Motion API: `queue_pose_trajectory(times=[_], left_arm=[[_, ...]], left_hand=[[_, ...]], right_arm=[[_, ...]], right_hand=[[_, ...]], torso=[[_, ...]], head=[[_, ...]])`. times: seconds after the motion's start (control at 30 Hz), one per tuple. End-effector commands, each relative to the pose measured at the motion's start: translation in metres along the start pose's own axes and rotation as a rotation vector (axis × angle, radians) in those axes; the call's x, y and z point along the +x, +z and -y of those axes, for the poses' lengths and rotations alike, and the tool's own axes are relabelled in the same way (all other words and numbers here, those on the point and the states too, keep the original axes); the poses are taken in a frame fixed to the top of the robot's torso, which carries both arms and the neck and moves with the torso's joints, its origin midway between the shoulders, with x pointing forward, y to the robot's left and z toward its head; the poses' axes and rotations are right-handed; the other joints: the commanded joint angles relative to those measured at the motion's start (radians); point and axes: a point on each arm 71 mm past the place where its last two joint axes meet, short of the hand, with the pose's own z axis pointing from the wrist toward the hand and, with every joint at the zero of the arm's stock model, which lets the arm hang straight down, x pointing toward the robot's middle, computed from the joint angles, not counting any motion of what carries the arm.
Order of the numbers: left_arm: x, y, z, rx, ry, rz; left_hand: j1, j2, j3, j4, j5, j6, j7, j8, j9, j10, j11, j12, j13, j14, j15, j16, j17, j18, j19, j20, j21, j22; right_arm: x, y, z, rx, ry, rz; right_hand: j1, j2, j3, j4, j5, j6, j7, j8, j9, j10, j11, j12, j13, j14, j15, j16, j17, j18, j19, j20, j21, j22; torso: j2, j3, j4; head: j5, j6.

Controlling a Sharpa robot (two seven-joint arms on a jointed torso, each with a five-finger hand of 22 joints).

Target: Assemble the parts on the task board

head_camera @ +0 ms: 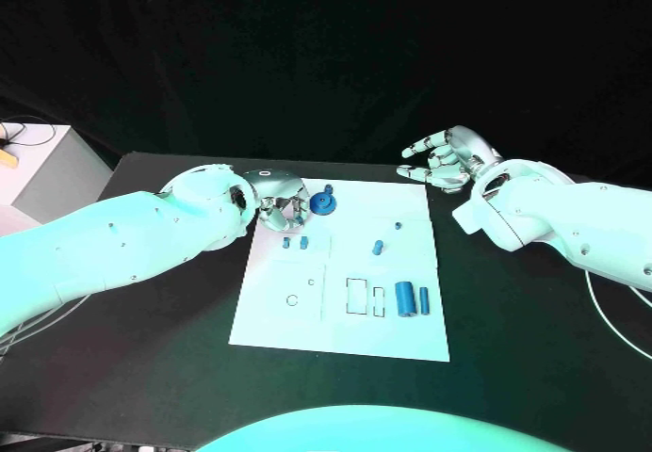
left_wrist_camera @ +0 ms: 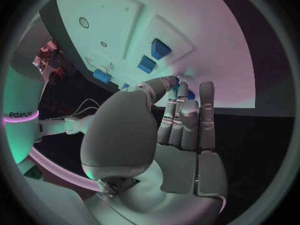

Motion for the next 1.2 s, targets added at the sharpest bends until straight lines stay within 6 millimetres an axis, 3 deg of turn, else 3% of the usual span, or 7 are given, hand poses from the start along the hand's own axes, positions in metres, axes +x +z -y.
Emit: queue_pose_trajectory(times=[0.03,1.2], left_arm=[[0.0006,0.0009,0.0026,0.008,-0.001,-0.017],[0.0044,0.0055,0.0036,0.002,0.0,-0.033]], left_hand=[[0.0,0.0,-0.002,-0.006,-0.001,0.011,0.001,-0.007,0.002,0.012,0.0,-0.004,0.004,0.01,0.0,0.004,0.002,0.016,0.005,-0.004,0.007,0.002],[0.002,0.003,-0.022,-0.016,-0.006,0.024,-0.005,-0.014,0.005,0.034,-0.009,0.011,0.025,0.017,-0.006,0.014,0.018,0.016,0.003,-0.008,0.009,0.002]], right_arm=[[0.0006,-0.0002,-0.0007,-0.011,-0.003,-0.007],[0.0003,-0.0005,-0.0003,-0.011,-0.003,-0.008]], right_hand=[[-0.007,0.001,0.004,0.001,0.006,-0.001,-0.002,0.005,-0.001,-0.004,0.001,-0.001,0.013,0.062,-0.002,-0.003,0.086,0.008,-0.001,-0.005,-0.006,0.015],[-0.008,0.0,0.006,0.0,0.006,-0.001,-0.002,0.006,-0.001,-0.004,0.001,-0.001,0.013,0.062,-0.002,-0.004,0.085,0.008,-0.002,-0.006,-0.008,0.013]], torso=[[0.0,-0.0005,0.0002],[0.001,0.0005,0.0]], head=[[0.001,-0.001],[-0.001,-0.007]])
